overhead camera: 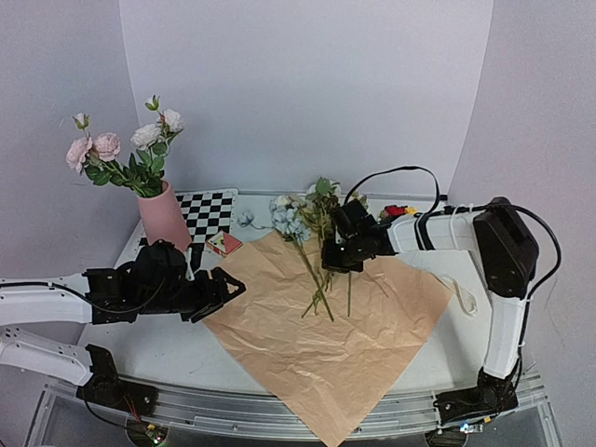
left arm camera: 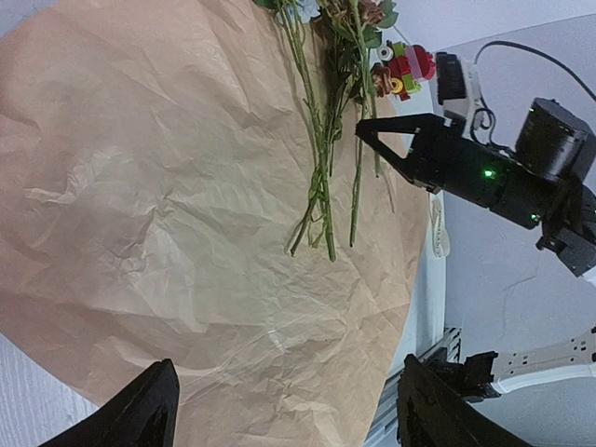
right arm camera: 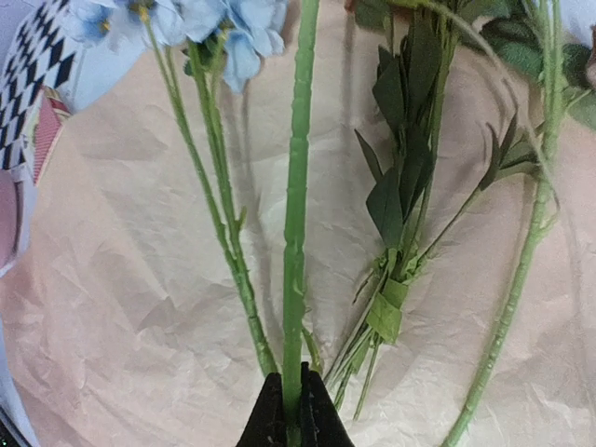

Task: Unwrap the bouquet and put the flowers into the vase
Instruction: Pick up the fake flower from the wrapping paper.

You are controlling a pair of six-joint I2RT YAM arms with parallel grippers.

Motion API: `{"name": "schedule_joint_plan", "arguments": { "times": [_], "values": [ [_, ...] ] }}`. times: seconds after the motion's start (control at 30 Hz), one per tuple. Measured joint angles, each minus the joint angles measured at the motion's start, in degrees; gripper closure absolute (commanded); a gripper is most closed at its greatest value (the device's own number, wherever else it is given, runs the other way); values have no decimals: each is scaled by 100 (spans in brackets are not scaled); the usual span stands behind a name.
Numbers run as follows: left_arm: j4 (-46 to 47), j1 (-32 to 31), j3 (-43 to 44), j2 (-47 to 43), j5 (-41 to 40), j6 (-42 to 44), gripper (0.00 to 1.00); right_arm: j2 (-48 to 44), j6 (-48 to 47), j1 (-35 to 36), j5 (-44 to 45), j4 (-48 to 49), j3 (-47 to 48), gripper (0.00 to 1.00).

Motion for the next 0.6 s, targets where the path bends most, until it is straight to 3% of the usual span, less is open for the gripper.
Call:
{"name": "schedule_joint_plan", "arguments": {
  "times": [0.43,0.6],
  "values": [
    [9,-373,473,360,-191,-5,14,-1975,-429,0,-12,379,-1232,100],
    [67,-723,919,743,-342,108,4,-3015,-753,0,-571,821,-2118,100]
  ]
}}
